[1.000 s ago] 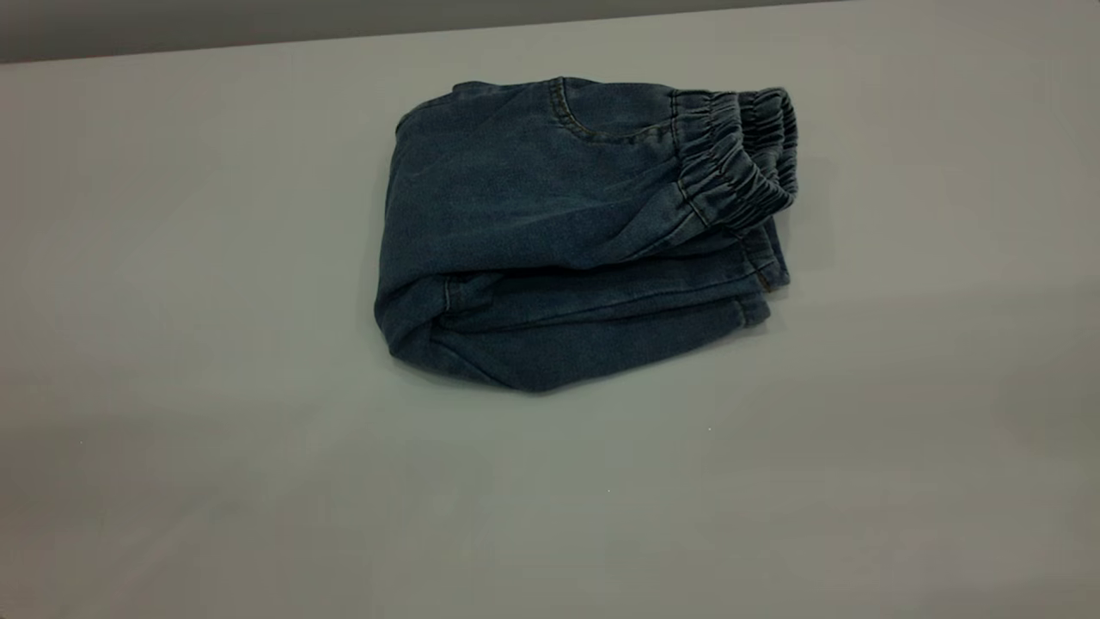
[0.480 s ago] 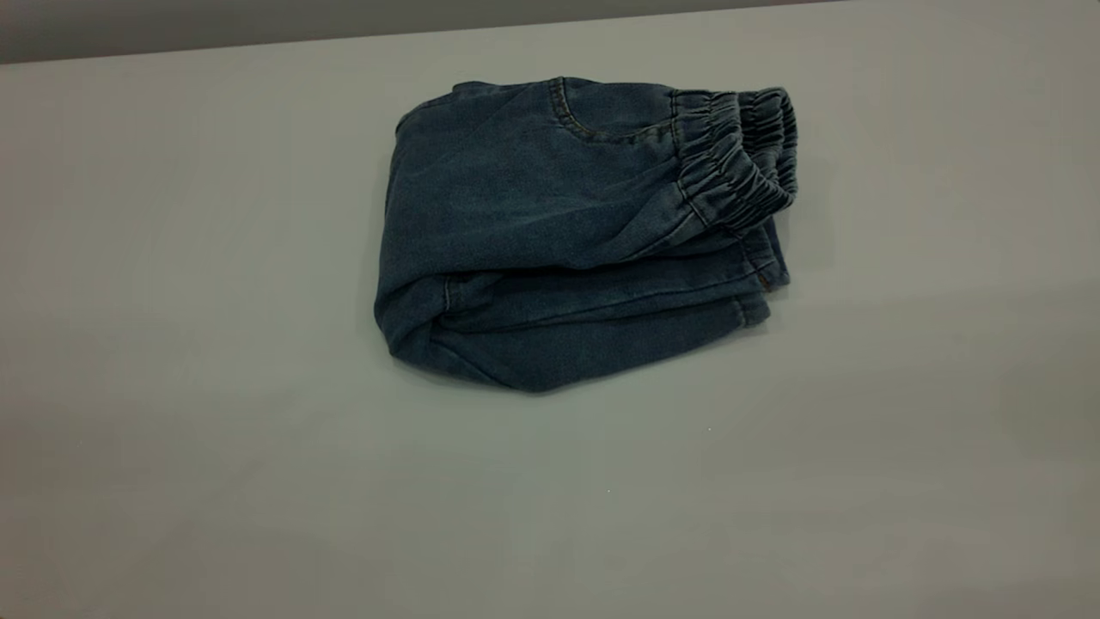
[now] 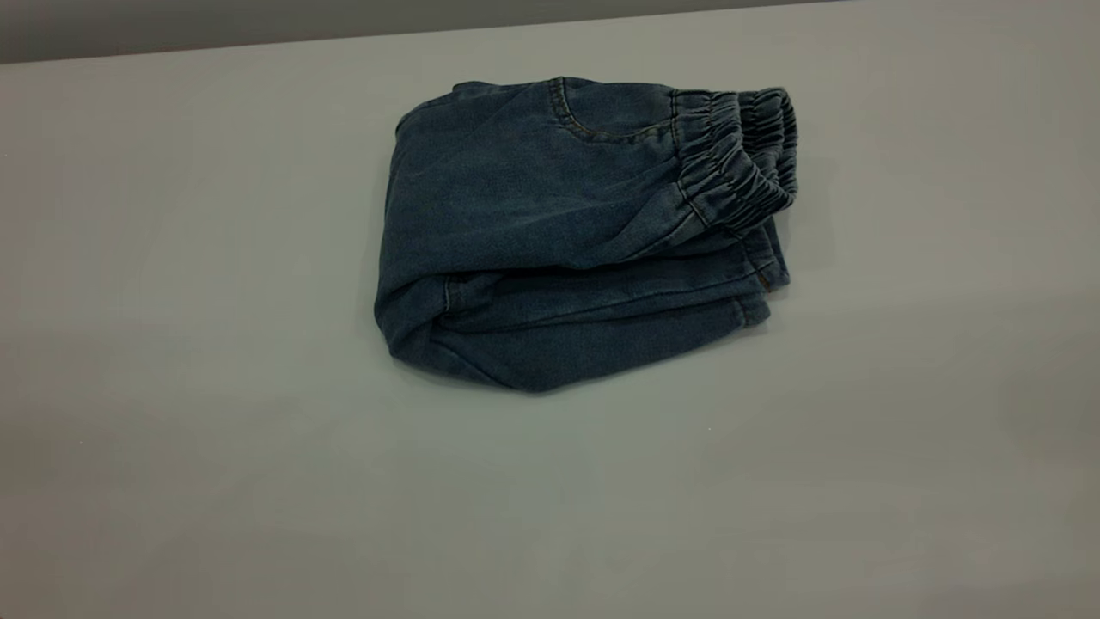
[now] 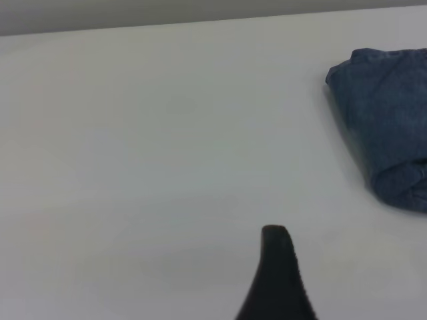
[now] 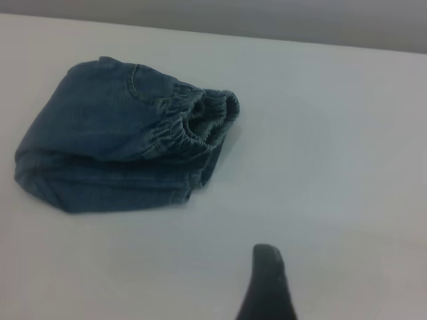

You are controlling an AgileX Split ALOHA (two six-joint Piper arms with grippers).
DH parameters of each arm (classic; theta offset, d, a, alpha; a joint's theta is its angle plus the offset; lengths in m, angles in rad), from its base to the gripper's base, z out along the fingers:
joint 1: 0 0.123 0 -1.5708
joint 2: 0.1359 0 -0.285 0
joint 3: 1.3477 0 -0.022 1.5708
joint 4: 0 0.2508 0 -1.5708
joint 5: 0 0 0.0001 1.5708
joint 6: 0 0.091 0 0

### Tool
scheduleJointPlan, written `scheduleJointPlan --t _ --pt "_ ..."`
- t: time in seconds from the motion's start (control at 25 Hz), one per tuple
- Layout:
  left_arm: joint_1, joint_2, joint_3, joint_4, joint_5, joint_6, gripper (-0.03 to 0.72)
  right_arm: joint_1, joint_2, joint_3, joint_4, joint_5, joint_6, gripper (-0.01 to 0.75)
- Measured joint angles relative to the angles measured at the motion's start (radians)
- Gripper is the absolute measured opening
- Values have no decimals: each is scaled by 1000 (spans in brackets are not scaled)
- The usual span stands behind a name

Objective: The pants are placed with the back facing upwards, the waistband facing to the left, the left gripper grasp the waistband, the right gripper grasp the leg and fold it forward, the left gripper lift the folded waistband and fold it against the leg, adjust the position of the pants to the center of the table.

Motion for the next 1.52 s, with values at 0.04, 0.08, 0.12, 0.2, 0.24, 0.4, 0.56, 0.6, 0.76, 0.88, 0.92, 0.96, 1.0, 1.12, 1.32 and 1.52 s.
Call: scheduleJointPlan --t 0.04,0.08,0.12,0.2,0.24,0.4,0.56,0.6,0.76,0.88,0.92,0.96,1.0,1.12,1.32,1.52 --pt "0 0 0 0 0 0 486 -1 1 0 0 0 0 465" --pt "0 0 0 0 0 0 486 -1 1 0 0 0 0 465" --pt "0 0 0 0 0 0 486 -1 1 0 1 0 0 465" --pt "0 0 0 0 0 0 486 -1 1 0 1 0 0 465" --pt "0 0 0 1 0 0 486 -1 1 0 1 0 0 465" --pt "0 0 0 1 0 0 486 -1 1 0 3 0 0 465" --pt "-1 0 0 1 0 0 486 -1 1 0 4 0 0 465" --pt "-1 0 0 1 0 0 486 -1 1 0 4 0 0 465" --pt "-1 0 0 1 0 0 486 -1 1 0 4 0 0 465" --pt "-1 0 0 1 0 0 486 -1 1 2 -11 -13 -14 465" --pt "-1 0 0 1 0 0 486 -1 1 2 -22 -19 -14 465" --pt "-1 0 0 1 0 0 486 -1 1 3 -34 -18 -4 465" --pt "-1 0 0 1 0 0 486 2 1 6 -44 -18 16 465" --pt "-1 0 0 1 0 0 486 34 1 8 -89 -19 72 465" --pt "-1 0 0 1 0 1 486 90 1 8 -191 -21 148 465" --pt "-1 0 0 1 0 1 486 99 1 8 -198 -21 158 465"
